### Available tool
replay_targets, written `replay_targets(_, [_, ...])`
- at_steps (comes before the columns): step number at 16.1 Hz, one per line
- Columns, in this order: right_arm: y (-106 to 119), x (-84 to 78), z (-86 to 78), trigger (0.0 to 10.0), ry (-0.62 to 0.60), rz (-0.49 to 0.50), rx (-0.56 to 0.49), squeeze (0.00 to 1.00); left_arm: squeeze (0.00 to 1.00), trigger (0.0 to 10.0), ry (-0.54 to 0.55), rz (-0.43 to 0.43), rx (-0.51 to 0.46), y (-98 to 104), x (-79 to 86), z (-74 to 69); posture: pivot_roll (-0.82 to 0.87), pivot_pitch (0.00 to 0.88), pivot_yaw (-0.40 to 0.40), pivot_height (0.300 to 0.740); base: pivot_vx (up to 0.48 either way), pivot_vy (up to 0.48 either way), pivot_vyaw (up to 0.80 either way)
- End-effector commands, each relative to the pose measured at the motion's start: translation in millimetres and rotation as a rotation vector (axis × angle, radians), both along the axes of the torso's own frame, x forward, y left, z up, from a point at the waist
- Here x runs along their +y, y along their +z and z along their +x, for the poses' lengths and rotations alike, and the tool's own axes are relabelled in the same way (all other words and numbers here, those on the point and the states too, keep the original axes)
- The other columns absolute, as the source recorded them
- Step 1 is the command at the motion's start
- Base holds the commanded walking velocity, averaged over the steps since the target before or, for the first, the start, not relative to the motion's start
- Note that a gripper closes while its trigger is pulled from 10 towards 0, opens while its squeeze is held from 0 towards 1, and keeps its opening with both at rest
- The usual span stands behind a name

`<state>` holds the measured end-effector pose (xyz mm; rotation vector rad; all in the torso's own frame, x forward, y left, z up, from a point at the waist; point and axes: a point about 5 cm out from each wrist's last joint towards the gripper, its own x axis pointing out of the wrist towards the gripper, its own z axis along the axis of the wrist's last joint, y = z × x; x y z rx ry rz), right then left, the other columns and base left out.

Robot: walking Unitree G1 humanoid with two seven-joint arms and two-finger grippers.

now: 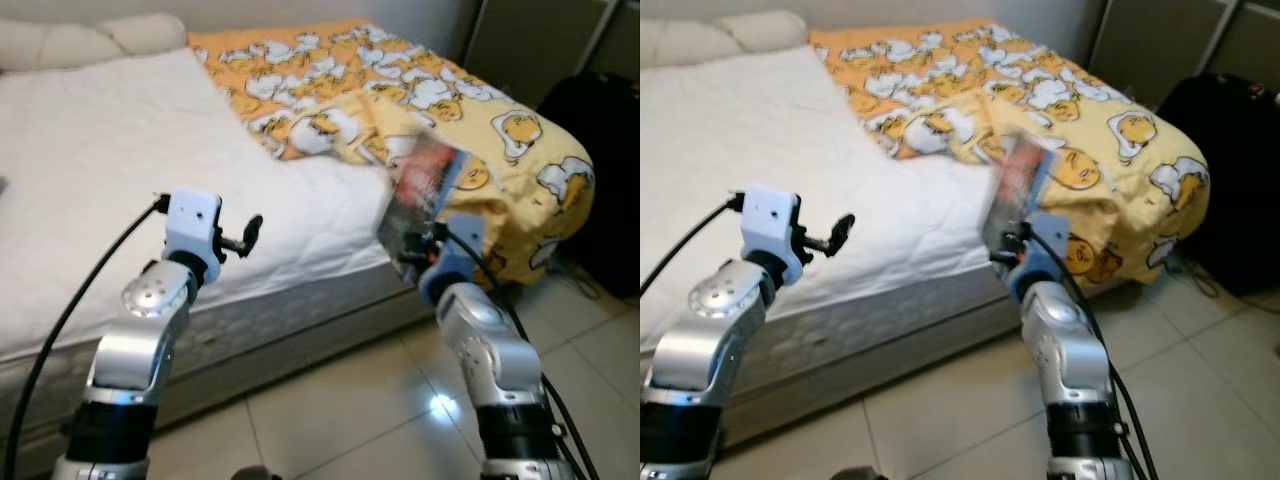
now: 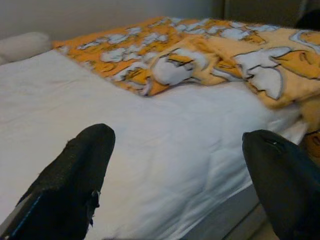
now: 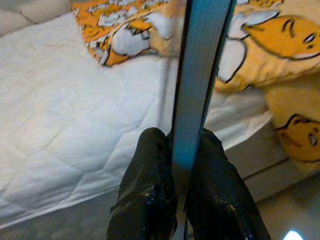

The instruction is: Clean up the room

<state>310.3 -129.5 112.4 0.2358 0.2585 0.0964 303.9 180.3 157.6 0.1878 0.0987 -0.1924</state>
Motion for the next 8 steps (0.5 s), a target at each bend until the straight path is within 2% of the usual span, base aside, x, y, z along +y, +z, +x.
replay_targets(1, [11.8, 4.1, 3.6, 10.0, 0.013, 0.0, -0.054, 0.0, 0.0, 10.0, -0.003, 0.0, -0.006, 3.1, -0.8, 1.9, 0.04, 0.0, -0.002, 0.74, 0.0, 0.334, 0.0])
replay_targets(8, [12.1, 3.8, 5.3, 10.0, 0.009, 0.002, -0.056, 0.0, 0.0, 10.0, 0.0, 0.001, -0.006, 3.3, -1.2, 3.6, 0.04, 0.0, 0.001, 0.74, 0.0, 0.331, 0.0])
